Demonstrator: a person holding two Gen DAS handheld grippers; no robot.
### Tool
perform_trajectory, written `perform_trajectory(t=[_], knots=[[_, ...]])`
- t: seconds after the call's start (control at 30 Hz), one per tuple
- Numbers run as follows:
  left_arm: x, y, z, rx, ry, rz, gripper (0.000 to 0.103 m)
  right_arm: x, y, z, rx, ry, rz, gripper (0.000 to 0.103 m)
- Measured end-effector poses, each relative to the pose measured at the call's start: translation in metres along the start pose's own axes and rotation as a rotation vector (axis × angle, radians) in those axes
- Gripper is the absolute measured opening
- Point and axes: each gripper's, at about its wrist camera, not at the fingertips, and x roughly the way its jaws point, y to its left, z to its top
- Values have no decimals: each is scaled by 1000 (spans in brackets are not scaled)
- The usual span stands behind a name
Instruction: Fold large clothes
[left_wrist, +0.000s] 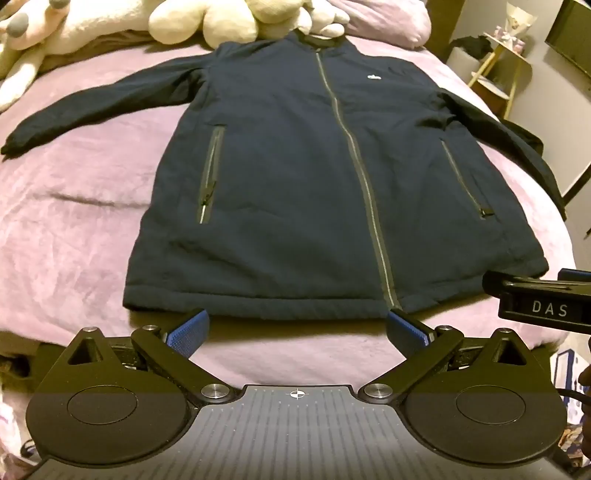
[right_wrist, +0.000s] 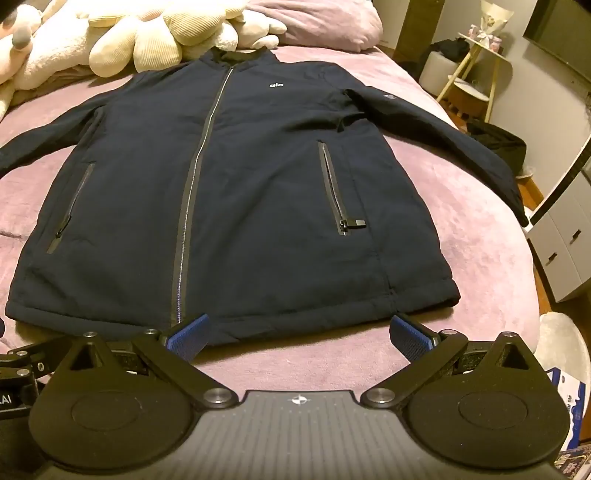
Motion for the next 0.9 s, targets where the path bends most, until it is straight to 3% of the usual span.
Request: perform_trajectory(t=[0.9], knots=[[-2,1,2,-5,6,-8,103,0,-3,5,-4,12,17,103]])
